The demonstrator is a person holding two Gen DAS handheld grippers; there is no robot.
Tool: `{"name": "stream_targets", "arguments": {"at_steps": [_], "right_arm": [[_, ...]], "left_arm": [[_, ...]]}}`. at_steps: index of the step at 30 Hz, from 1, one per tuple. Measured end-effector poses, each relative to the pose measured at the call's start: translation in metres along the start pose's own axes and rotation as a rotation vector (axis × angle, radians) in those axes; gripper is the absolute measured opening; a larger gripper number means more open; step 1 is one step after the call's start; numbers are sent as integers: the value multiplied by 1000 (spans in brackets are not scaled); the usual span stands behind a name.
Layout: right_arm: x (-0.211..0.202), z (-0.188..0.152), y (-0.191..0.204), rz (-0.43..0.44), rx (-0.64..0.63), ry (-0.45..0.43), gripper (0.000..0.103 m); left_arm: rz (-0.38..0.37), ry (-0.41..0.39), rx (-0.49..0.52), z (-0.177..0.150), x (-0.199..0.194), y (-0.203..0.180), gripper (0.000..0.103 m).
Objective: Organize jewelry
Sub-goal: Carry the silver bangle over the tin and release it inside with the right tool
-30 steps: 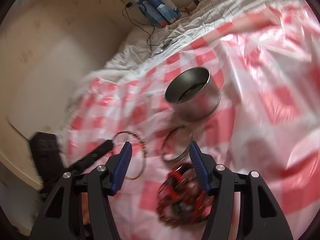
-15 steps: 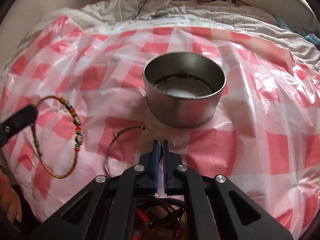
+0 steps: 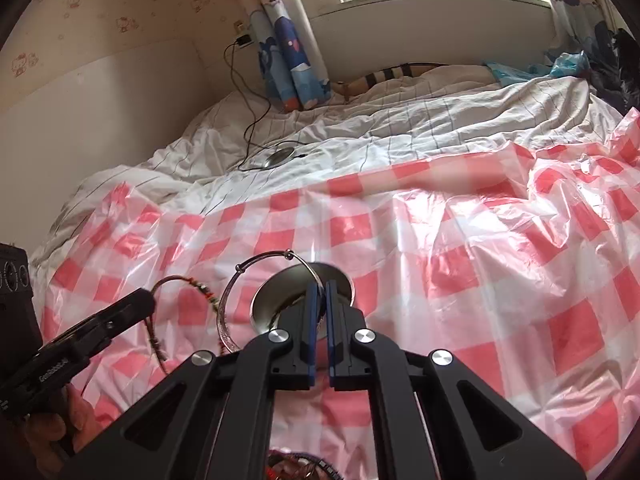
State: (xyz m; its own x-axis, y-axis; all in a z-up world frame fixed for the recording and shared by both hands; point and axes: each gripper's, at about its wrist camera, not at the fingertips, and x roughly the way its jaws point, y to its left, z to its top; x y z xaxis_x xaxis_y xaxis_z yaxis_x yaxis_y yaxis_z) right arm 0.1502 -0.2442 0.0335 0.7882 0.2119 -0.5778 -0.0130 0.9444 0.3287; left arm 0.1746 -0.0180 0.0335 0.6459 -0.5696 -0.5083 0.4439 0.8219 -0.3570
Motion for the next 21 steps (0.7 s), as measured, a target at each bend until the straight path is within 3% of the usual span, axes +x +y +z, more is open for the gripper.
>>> {"name": "stream_targets", "arguments": {"at_steps": [6,9,12,17,21], "right_arm": [[16,17,-19,-42,26,-1,5],[26,17,-22,-55,19,19,5],[38,19,-19,-56,4,40,5],[64,15,2,-34,-50,97,5],[85,6,19,-58,-118,167,7]], "left_arm": [[-37,84,-7,19,64,-1,3],[11,135,20,22,93,-2,3],[30,195,-20,22,102,7,10],[95,90,-43,37,67,19,48],[115,45,-101,44,47,38,50]]}}
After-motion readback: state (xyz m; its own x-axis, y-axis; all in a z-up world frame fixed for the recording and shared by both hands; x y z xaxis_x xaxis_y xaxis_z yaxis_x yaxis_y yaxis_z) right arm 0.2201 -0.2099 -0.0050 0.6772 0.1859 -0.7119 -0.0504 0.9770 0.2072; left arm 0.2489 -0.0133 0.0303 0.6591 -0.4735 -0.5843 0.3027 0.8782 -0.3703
